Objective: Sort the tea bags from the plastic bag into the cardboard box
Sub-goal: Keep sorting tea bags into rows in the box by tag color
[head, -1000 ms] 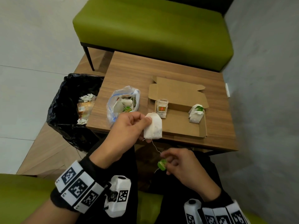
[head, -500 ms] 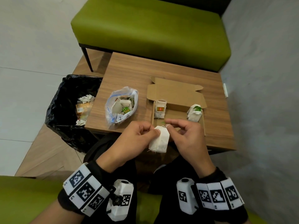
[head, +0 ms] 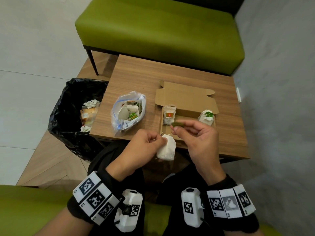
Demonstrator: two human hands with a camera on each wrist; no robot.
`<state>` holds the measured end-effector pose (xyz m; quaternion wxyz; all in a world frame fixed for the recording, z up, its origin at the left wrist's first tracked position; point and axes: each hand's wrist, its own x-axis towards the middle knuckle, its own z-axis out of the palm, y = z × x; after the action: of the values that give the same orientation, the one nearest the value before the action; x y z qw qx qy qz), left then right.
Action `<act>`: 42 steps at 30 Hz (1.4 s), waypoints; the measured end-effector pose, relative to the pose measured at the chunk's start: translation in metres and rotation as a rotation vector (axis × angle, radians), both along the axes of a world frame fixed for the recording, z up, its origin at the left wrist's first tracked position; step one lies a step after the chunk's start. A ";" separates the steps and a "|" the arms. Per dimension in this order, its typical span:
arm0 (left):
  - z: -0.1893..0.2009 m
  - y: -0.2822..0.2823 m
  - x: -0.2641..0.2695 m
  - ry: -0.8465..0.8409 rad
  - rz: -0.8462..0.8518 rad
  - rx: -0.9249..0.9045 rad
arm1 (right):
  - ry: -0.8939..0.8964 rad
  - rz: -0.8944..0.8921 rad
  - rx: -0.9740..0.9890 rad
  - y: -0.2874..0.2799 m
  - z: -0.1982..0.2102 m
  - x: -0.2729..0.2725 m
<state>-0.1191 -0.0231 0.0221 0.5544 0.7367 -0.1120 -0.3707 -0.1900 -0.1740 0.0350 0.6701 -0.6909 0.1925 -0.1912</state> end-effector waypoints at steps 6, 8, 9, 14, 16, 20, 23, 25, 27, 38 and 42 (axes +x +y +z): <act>0.005 -0.002 0.001 0.096 0.000 -0.124 | 0.049 0.178 -0.035 -0.008 -0.011 -0.014; 0.003 -0.002 0.002 0.117 -0.020 -0.137 | 0.085 0.212 -0.055 -0.011 -0.013 -0.017; 0.003 -0.002 0.002 0.128 -0.030 -0.143 | 0.094 0.220 -0.065 -0.012 -0.015 -0.018; 0.000 0.000 0.001 0.132 -0.079 -0.180 | 0.111 0.250 -0.101 -0.013 -0.013 -0.017; 0.000 0.001 0.002 0.107 -0.080 -0.175 | 0.099 0.223 -0.045 -0.014 -0.010 -0.017; -0.003 0.003 0.008 -0.016 -0.093 -0.172 | 0.185 0.208 0.075 -0.018 -0.003 -0.015; -0.004 0.002 0.011 -0.179 -0.158 -0.137 | 0.258 0.302 0.009 -0.020 -0.007 -0.012; -0.004 0.000 0.013 -0.296 -0.197 -0.084 | 0.233 0.284 -0.043 -0.022 -0.008 -0.011; -0.004 -0.002 0.015 -0.383 -0.227 -0.037 | 0.214 0.261 -0.053 -0.026 -0.007 -0.011; -0.015 -0.048 0.018 -0.580 -0.441 0.293 | 0.444 0.166 -0.578 -0.099 -0.009 0.002; -0.027 -0.055 0.014 -0.662 -0.562 0.420 | 0.558 -0.008 -0.684 -0.150 -0.032 0.009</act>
<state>-0.1047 -0.0776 -0.0053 0.2068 0.8523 -0.3999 -0.2664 -0.1809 -0.3235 0.0035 0.3245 -0.8974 0.2943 -0.0527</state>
